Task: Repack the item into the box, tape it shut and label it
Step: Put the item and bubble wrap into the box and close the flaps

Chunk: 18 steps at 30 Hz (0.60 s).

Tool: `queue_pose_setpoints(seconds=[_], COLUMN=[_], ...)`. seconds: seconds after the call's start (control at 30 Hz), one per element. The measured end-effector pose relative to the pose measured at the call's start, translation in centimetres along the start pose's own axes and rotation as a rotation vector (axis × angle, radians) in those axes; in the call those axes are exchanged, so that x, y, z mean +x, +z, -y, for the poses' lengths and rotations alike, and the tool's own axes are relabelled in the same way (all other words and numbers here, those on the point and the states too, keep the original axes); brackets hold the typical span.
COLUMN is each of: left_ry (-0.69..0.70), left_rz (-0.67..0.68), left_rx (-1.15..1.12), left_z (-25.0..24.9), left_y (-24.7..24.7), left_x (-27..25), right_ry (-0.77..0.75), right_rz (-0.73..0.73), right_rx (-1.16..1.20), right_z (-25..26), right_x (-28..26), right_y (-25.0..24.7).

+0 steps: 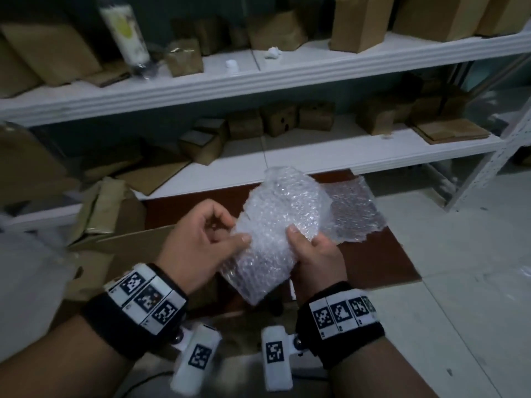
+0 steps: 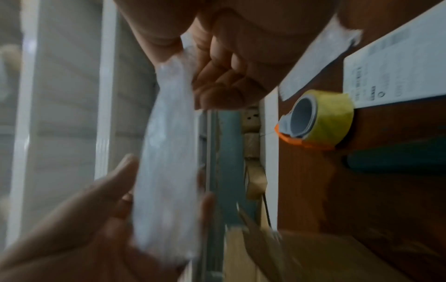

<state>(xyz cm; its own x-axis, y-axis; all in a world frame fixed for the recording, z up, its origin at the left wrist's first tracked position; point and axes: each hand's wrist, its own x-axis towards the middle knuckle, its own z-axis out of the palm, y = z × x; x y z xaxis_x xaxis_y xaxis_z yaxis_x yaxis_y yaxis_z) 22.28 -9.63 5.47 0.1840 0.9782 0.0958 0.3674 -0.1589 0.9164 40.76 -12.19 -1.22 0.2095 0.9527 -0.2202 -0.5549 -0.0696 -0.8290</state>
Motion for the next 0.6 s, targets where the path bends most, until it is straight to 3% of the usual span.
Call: queue_pose_setpoints(seconds=[0.13,0.23,0.43,0.53,0.6], left_ry=[0.014,0.023,-0.009,0.045,0.150], left_rz=[0.114,0.238,0.241,0.210,0.158], left_rx=[-0.033,0.188,0.879,0.994,0.938], left_z=[-0.2,0.0,-0.3,0.0,0.6], left_y=[-4.7,-7.6,-9.7,-10.4,-11.1], left_x=[-1.9,-3.0,-6.1,-6.7,-6.6], right_ry=[0.063,0.077,0.115,0.152,0.167], right_rz=[0.179,0.263,0.416,0.504,0.555], right_rx=[-0.041,-0.155,-0.177,-0.116,-0.142], right_z=[-1.8,-2.7,-3.8,-4.1,-4.4], right_x=[-1.8,-2.8,-4.3,-4.6,-4.3], right_y=[3.1,4.6,6.7,7.1,7.4])
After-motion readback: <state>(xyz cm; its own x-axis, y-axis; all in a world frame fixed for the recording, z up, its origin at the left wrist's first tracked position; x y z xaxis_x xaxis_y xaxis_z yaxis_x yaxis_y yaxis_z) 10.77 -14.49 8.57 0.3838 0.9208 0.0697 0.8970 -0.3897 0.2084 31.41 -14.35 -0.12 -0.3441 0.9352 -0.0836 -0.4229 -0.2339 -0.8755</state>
